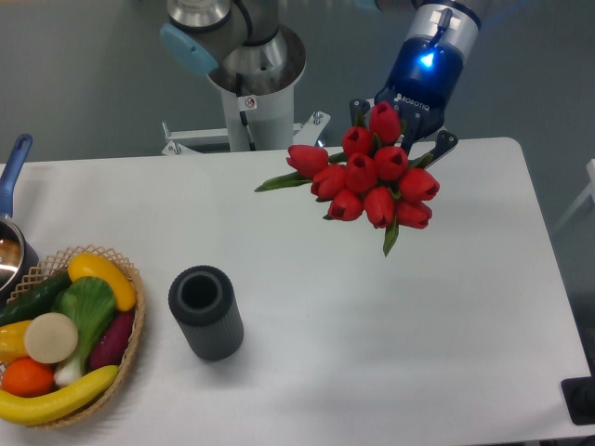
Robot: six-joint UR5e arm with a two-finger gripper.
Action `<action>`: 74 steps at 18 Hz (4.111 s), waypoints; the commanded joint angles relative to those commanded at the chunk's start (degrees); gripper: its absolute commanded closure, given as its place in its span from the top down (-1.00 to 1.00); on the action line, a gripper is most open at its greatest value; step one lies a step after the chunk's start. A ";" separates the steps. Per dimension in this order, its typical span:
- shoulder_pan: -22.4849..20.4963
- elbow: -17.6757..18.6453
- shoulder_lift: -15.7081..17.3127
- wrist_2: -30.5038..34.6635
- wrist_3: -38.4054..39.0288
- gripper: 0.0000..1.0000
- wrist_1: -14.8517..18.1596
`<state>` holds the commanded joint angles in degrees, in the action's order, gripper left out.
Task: Insert the flowers into the vase
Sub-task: 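Carry the red tulip bouquet in the gripper toward the grey vase, then lower the tulip stems into the opening of the grey vase, then push the bouquet further down into the vase, adjusting its position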
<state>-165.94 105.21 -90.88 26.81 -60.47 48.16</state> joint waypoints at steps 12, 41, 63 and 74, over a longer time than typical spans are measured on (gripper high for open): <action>4.21 -2.20 -3.51 -0.44 0.09 -0.48 -2.20; 21.36 -0.27 -15.82 -31.38 -14.15 -0.47 -5.10; 20.39 4.83 -21.79 -30.50 -14.24 -0.45 -5.10; 20.57 4.04 -24.52 -30.41 -14.59 -0.46 -5.19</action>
<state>-145.37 109.25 -115.40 -3.60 -75.06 42.98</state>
